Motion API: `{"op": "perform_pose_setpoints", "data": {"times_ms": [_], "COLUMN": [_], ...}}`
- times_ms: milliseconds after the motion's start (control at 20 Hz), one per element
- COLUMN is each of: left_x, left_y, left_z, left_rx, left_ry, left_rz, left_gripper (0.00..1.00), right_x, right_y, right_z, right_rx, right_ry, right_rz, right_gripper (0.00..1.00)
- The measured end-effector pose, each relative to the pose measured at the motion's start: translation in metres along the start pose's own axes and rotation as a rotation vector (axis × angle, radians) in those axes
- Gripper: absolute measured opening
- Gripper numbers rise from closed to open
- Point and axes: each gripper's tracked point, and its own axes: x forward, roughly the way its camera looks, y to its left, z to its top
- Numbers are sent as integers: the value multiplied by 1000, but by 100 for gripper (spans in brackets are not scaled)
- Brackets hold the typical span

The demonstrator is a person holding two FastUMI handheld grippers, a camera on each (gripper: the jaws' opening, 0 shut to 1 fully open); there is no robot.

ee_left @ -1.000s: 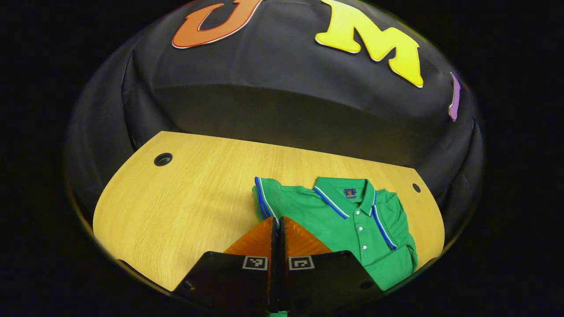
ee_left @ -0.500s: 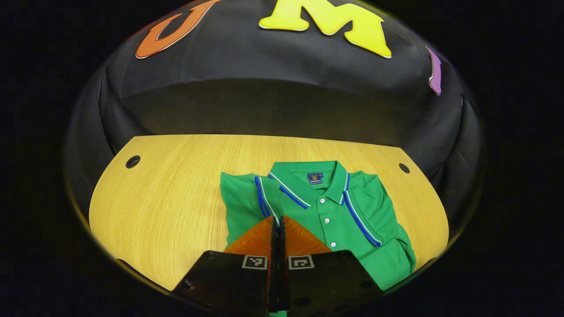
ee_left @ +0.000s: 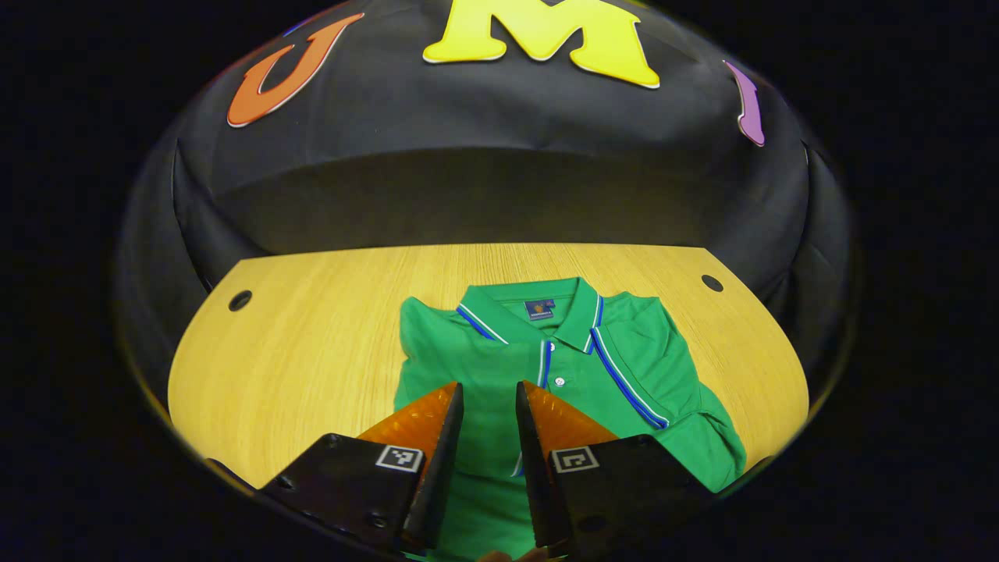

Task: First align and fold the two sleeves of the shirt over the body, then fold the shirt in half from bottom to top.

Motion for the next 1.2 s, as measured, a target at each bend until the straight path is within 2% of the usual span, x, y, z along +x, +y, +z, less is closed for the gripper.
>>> {"op": "perform_pose_setpoints", "data": {"times_ms": [50,100,150,250,300,400,750,950,1200], "left_x": [-9,-18,-32,-57,-71,-102,-209,-251,-287], "left_y": [-1,-5,-7,-4,-1,1,8,14,46], "left_z": [1,2,4,10,14,18,0,-32,-64], "left_rx": [6,-2,-10,-4,7,7,-6,10,-53], "left_ry": [-16,-32,-51,-103,-137,-200,-342,-382,-422], "left_rz": [4,-7,-12,1,12,20,28,-3,22], "left_gripper": [49,65,64,100,97,98,99,99,99], "right_x": [-6,-11,-15,-26,-33,-49,-105,-118,-115], "right_y": [2,3,4,7,8,8,11,10,7], "right_z": [-1,1,1,2,4,10,20,12,-10], "right_rx": [-1,-2,-4,-1,2,1,-31,-62,-62], "right_ry": [-3,-8,-16,-28,-34,-56,-121,-125,-61], "right_rz": [1,-1,-4,-4,-1,-6,-15,-24,-37], "right_gripper": [94,94,95,95,96,94,94,95,95]}}
